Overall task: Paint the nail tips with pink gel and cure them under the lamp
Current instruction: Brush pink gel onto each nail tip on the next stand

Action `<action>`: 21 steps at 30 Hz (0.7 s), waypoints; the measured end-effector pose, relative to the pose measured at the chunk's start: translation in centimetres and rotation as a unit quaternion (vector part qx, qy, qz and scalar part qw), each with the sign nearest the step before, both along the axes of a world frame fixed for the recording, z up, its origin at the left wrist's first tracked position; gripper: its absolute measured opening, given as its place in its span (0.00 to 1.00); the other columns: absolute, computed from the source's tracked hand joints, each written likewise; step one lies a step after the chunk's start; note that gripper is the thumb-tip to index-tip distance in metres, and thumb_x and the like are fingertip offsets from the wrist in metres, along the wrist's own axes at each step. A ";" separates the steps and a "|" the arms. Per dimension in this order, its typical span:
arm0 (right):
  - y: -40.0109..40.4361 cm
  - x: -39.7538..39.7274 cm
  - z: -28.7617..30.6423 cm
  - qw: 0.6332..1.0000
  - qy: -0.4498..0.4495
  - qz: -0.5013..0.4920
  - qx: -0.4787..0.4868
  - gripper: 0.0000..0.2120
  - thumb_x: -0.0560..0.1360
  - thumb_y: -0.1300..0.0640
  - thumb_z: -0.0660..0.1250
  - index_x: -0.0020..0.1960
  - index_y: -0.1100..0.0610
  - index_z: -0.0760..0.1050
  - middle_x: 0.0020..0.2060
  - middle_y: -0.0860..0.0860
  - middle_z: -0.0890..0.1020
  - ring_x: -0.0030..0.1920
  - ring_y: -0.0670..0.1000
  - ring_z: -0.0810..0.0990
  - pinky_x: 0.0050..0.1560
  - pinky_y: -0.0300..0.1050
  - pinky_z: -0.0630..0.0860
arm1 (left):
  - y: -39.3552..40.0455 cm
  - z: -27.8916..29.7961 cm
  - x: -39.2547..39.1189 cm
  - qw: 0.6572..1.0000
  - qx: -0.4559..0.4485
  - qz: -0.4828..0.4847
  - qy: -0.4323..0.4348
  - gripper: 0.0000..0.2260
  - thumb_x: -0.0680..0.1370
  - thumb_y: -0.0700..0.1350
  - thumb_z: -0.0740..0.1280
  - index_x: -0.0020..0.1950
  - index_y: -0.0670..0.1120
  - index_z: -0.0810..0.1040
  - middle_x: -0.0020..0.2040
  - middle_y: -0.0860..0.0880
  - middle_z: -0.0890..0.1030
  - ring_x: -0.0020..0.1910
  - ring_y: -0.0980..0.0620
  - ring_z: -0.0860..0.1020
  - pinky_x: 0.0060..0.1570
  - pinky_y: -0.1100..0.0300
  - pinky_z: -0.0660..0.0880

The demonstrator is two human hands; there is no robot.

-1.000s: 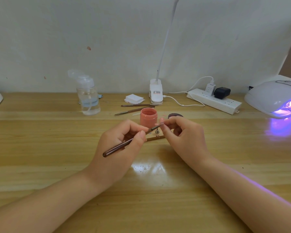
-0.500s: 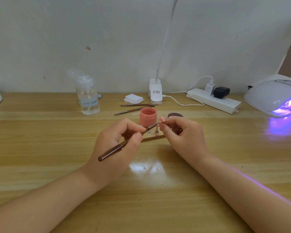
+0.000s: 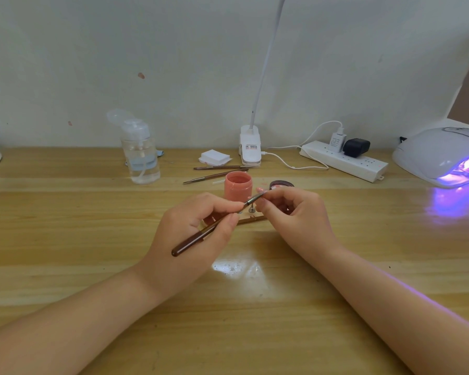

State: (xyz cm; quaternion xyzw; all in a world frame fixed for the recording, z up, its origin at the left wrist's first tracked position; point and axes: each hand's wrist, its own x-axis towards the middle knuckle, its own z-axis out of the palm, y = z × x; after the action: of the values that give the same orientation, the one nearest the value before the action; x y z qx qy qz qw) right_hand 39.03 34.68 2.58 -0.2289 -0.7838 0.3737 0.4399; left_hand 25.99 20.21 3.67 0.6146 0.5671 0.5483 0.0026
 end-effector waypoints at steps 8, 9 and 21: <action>0.1 -0.1 -0.1 1.000 0.004 0.003 -0.006 0.03 0.74 0.62 0.71 0.43 0.58 0.84 0.33 0.59 0.82 0.33 0.58 0.75 0.36 0.48 0.72 | 0.0 0.0 -0.3 0.999 0.006 0.007 -0.046 0.06 0.76 0.47 0.67 0.51 0.57 0.80 0.44 0.57 0.83 0.45 0.55 0.81 0.45 0.68 0.75; 0.1 -0.1 -0.1 1.000 0.003 0.002 -0.002 0.03 0.74 0.62 0.71 0.43 0.58 0.84 0.32 0.59 0.81 0.32 0.56 0.74 0.35 0.47 0.71 | 0.1 0.0 -0.2 0.999 0.003 0.005 -0.045 0.07 0.77 0.46 0.67 0.52 0.57 0.80 0.45 0.58 0.83 0.46 0.56 0.81 0.45 0.69 0.75; -0.1 0.0 0.0 0.996 -0.007 -0.040 0.077 0.02 0.74 0.60 0.72 0.46 0.57 0.82 0.33 0.47 0.81 0.31 0.52 0.74 0.33 0.43 0.71 | -0.1 0.2 0.2 0.996 0.009 -0.006 -0.090 0.05 0.77 0.46 0.67 0.51 0.55 0.79 0.46 0.58 0.84 0.46 0.55 0.81 0.46 0.67 0.76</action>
State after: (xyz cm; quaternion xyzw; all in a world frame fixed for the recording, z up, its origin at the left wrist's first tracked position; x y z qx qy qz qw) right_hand 39.06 34.56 2.60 -0.2280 -0.8033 0.2931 0.4656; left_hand 26.21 20.10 3.87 0.5665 0.5559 0.6062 0.0514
